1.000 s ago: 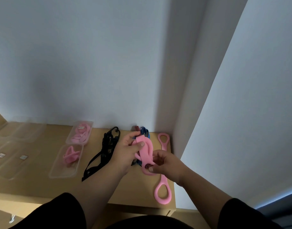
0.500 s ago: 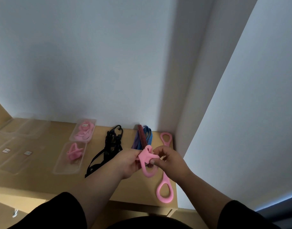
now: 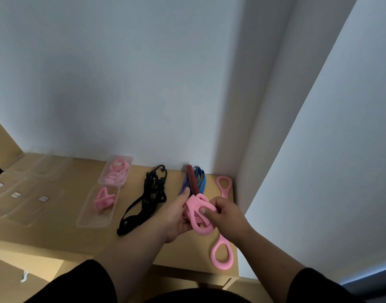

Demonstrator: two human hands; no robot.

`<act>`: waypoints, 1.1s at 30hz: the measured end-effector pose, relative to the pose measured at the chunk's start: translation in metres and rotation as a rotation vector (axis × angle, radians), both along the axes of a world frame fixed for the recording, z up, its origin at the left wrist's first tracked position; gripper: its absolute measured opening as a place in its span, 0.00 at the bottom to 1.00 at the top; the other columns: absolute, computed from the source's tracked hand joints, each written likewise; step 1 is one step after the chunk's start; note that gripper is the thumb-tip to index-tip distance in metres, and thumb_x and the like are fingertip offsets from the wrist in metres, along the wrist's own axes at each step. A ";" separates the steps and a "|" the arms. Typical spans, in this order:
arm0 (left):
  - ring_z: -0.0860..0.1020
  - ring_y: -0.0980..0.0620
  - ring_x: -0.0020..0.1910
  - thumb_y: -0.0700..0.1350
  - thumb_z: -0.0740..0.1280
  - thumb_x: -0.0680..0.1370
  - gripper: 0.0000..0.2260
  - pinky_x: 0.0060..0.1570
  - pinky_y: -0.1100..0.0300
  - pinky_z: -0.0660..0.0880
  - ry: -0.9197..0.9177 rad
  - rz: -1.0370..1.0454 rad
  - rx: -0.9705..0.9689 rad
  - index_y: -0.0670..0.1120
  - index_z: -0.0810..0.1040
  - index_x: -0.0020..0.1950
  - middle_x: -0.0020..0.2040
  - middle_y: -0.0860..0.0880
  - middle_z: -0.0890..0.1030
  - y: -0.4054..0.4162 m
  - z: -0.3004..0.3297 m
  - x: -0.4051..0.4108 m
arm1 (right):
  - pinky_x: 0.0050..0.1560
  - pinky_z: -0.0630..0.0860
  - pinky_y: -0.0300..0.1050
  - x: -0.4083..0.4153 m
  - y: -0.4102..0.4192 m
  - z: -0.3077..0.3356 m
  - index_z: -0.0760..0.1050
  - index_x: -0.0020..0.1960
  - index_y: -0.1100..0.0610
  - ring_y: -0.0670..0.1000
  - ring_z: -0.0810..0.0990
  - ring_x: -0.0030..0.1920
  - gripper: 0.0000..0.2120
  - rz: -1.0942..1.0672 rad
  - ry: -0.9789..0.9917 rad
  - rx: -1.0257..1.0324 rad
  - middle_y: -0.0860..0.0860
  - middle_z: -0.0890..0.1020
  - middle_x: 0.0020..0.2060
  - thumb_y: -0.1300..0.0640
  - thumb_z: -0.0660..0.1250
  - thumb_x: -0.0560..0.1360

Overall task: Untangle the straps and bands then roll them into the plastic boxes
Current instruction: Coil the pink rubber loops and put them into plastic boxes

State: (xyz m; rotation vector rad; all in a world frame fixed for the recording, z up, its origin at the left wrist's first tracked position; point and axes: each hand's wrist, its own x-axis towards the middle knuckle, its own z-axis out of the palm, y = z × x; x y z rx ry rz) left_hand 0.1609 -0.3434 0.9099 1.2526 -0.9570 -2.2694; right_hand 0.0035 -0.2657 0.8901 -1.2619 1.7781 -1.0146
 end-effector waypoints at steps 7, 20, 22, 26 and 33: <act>0.84 0.40 0.51 0.48 0.72 0.76 0.16 0.52 0.47 0.81 -0.024 -0.047 -0.258 0.41 0.80 0.59 0.53 0.40 0.84 -0.001 -0.004 0.012 | 0.49 0.83 0.49 0.001 -0.006 0.000 0.80 0.52 0.49 0.48 0.84 0.46 0.09 0.056 -0.037 0.012 0.47 0.84 0.45 0.50 0.75 0.73; 0.82 0.46 0.47 0.50 0.70 0.72 0.24 0.43 0.55 0.83 0.231 0.293 -0.024 0.37 0.77 0.63 0.52 0.39 0.82 -0.015 -0.012 0.016 | 0.35 0.75 0.40 0.001 -0.007 0.001 0.80 0.48 0.58 0.47 0.75 0.35 0.01 -0.040 -0.168 -0.059 0.49 0.78 0.34 0.60 0.71 0.78; 0.82 0.45 0.49 0.51 0.68 0.73 0.22 0.46 0.54 0.82 0.291 0.274 0.004 0.37 0.78 0.61 0.52 0.39 0.82 -0.012 -0.012 0.013 | 0.35 0.75 0.42 0.004 -0.007 0.002 0.80 0.48 0.57 0.45 0.75 0.33 0.01 -0.034 -0.182 -0.069 0.45 0.78 0.31 0.61 0.70 0.78; 0.82 0.44 0.51 0.51 0.67 0.74 0.23 0.51 0.51 0.81 0.324 0.206 -0.027 0.38 0.77 0.63 0.54 0.38 0.82 -0.011 -0.013 0.008 | 0.34 0.74 0.37 0.010 -0.009 0.006 0.76 0.48 0.56 0.40 0.75 0.32 0.05 -0.107 -0.113 -0.098 0.47 0.78 0.34 0.62 0.71 0.77; 0.82 0.40 0.54 0.51 0.70 0.73 0.25 0.52 0.45 0.81 0.188 0.151 -0.116 0.38 0.75 0.65 0.57 0.36 0.81 -0.011 -0.019 0.005 | 0.35 0.80 0.46 0.011 -0.010 0.002 0.78 0.44 0.57 0.54 0.79 0.34 0.05 -0.203 -0.176 -0.035 0.53 0.83 0.38 0.66 0.69 0.75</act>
